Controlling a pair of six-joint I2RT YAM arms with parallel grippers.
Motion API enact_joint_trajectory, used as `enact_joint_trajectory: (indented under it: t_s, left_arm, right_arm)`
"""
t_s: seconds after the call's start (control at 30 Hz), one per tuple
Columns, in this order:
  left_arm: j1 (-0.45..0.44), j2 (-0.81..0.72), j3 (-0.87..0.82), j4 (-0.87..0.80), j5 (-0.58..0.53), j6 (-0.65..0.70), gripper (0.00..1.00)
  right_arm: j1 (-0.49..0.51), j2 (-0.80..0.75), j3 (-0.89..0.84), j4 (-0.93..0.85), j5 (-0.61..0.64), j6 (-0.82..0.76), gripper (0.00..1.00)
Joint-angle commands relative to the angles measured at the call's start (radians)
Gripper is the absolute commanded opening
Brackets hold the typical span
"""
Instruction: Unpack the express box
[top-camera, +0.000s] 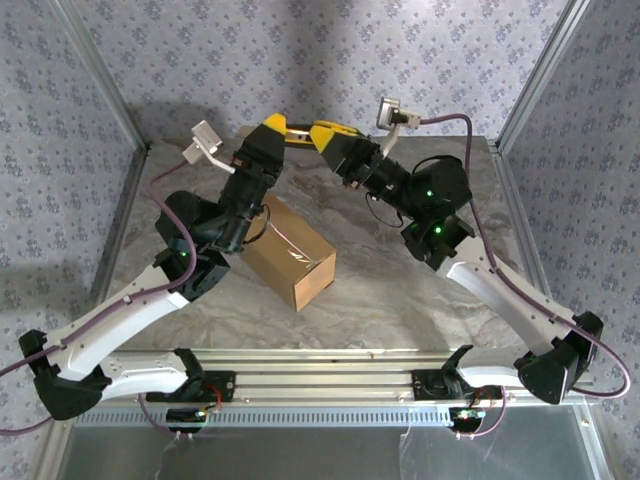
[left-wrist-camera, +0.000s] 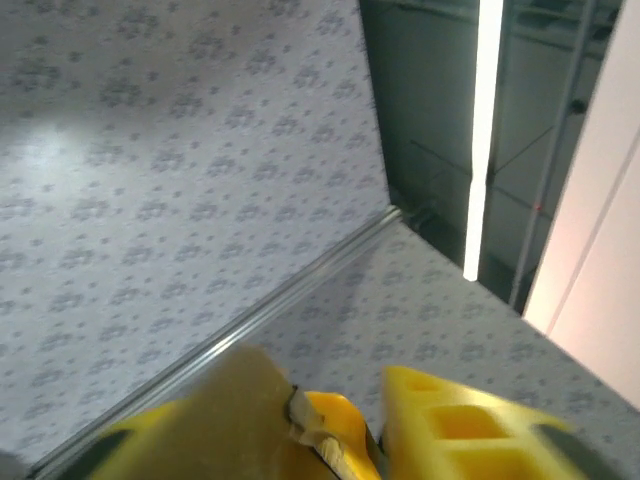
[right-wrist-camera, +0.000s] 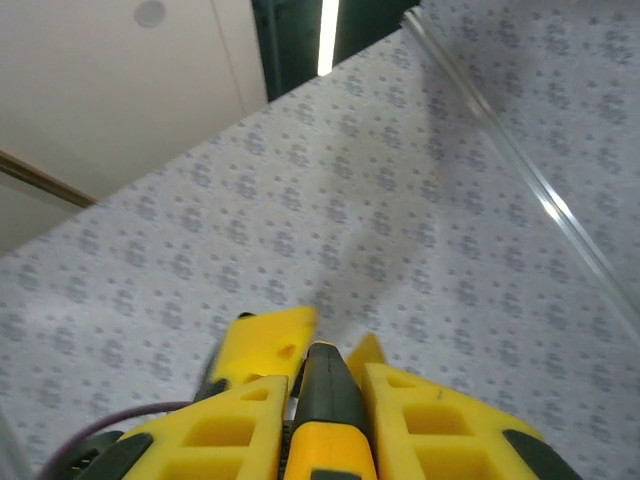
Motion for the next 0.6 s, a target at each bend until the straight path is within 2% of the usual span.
enact_joint_trajectory:
  t_s: [0.0,0.07,0.17,0.33,0.43,0.57]
  left_arm:
    - [-0.004,-0.058,0.02,-0.173,-0.02,0.039,0.65]
    - [-0.004,-0.108,0.022,-0.302,-0.018,0.039,0.75]
    - [0.0,-0.175,0.045,-0.539,-0.003,0.044,0.82]
    - [0.022,-0.258,0.114,-0.955,-0.006,0.078,0.81]
    - [0.061,-0.268,0.149,-1.139,-0.061,0.112,0.79]
    - [0.196,-0.239,0.154,-1.238,-0.072,0.191,0.74]
  right_arm:
    - [0.009,-0.039,0.024,-0.159,0.089,-0.152,0.0]
    - [0.01,-0.057,0.012,-0.209,0.133,-0.181,0.0]
    - [0.003,-0.074,0.011,-0.29,0.191,-0.218,0.0]
    - [-0.023,-0.087,0.033,-0.427,0.236,-0.284,0.0]
    - [-0.025,-0.097,0.053,-0.544,0.287,-0.349,0.0]
    - [-0.027,-0.133,0.053,-0.677,0.354,-0.409,0.0]
